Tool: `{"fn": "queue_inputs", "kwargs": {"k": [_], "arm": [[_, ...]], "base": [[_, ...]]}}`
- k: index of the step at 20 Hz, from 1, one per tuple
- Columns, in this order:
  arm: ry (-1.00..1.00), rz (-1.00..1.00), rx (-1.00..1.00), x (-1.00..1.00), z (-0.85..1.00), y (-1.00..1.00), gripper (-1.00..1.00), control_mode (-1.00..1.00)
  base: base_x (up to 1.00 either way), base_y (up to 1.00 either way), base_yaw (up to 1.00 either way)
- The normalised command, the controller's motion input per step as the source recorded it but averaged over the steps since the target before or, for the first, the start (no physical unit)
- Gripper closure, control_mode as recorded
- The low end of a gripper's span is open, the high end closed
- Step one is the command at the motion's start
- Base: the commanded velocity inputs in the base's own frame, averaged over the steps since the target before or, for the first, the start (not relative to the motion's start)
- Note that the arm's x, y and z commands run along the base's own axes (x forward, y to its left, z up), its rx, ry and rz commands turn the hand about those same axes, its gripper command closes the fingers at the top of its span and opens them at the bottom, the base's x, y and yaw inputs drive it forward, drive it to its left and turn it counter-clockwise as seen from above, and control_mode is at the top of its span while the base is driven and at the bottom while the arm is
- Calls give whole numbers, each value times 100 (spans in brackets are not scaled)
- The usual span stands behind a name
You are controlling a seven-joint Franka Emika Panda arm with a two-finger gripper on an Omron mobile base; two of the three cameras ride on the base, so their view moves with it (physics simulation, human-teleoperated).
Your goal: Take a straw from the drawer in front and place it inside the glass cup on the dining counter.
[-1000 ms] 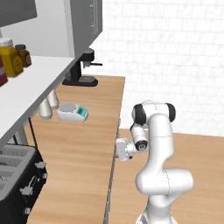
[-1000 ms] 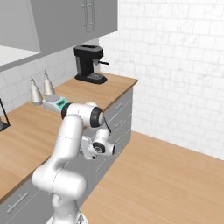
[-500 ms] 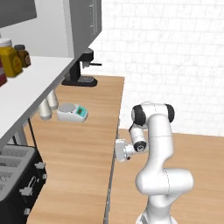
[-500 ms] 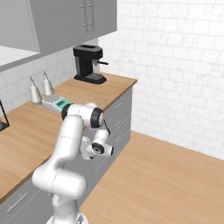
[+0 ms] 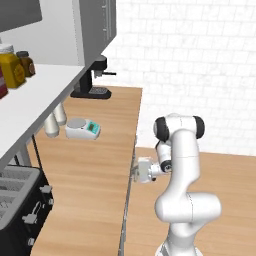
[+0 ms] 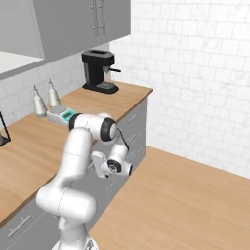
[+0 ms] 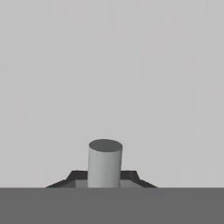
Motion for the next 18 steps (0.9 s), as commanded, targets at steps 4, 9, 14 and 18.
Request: {"fn": "queue_inputs", "kwargs": {"k": [4, 9, 14, 18], "arm": [[0, -1, 0, -29, 13, -100, 100, -100], [5, -5, 0, -21, 14, -100, 100, -100], [13, -10, 0, -10, 10, -100, 100, -100], [15, -11, 0, -1, 4, -100, 100, -100]], "base": [[0, 0, 0], [0, 0, 0], [0, 0, 0], [0, 0, 0]]}}
